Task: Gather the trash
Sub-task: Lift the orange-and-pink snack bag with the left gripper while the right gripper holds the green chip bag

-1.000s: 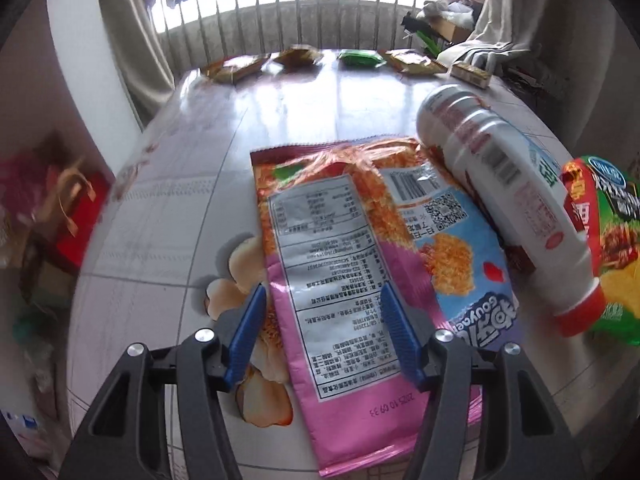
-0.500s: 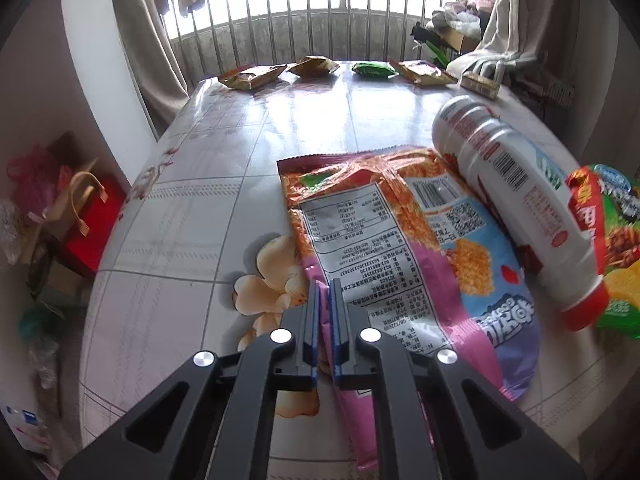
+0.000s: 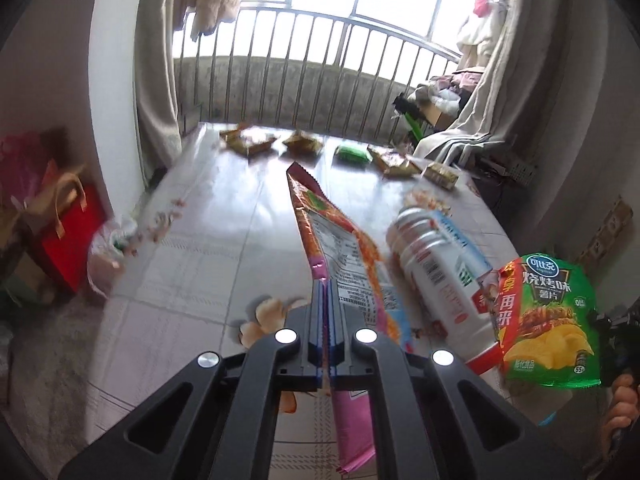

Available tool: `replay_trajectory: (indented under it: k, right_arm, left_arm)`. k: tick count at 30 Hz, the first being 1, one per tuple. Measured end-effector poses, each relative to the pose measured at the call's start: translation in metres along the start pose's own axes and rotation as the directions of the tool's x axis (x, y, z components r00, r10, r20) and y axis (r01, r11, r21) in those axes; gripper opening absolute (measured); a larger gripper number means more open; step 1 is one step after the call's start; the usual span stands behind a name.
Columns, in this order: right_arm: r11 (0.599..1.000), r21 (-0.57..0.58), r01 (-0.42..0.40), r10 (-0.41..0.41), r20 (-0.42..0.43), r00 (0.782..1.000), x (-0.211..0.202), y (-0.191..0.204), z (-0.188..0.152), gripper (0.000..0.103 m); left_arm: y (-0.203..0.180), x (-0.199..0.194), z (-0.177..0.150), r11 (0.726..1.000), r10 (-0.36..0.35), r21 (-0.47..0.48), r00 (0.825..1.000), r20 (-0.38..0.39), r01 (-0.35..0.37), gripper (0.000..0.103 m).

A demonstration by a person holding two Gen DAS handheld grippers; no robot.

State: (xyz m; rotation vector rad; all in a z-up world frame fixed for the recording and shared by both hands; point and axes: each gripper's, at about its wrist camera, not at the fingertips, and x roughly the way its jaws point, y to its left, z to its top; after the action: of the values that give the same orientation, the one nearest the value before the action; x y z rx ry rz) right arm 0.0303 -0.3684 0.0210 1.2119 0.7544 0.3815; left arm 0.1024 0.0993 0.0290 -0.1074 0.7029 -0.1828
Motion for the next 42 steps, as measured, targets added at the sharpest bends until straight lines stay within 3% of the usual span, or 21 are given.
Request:
replay_trajectory:
  k: [4, 14, 18, 26, 35, 42]
  right_arm:
    - [1.0, -0.002, -0.003, 0.003, 0.0, 1.0, 0.002, 0.0, -0.001, 0.002]
    - [1.0, -0.001, 0.0, 0.0, 0.003, 1.0, 0.003, -0.002, 0.0, 0.002]
    - [1.0, 0.003, -0.003, 0.003, 0.003, 1.0, 0.005, -0.004, -0.001, 0.002]
    - [1.0, 0.01, -0.005, 0.005, -0.007, 1.0, 0.008, -0.006, -0.002, 0.002]
    - [1.0, 0.019, -0.006, 0.007, -0.015, 1.0, 0.011, -0.007, -0.002, 0.002]
    - [1.0, 0.023, -0.007, 0.008, -0.015, 1.0, 0.013, -0.007, -0.002, 0.003]
  left_arm:
    - [-0.019, -0.014, 0.008, 0.995, -0.003, 0.098, 0.999, 0.034, -0.001, 0.001]
    - [-0.041, 0.003, 0.011, 0.99, -0.126, 0.06, 0.992, -0.023, 0.127, 0.002]
    - [-0.037, 0.009, 0.014, 0.977, -0.211, -0.024, 0.977, -0.041, 0.21, 0.003]
    - [-0.022, 0.023, 0.016, 0.89, -0.409, -0.236, 0.912, -0.039, 0.389, 0.006]
    - [-0.03, 0.038, 0.014, 0.859, -0.463, -0.286, 0.883, -0.081, 0.425, 0.024]
    - [-0.035, 0.039, 0.009, 0.883, -0.428, -0.261, 0.898, -0.104, 0.391, 0.024]
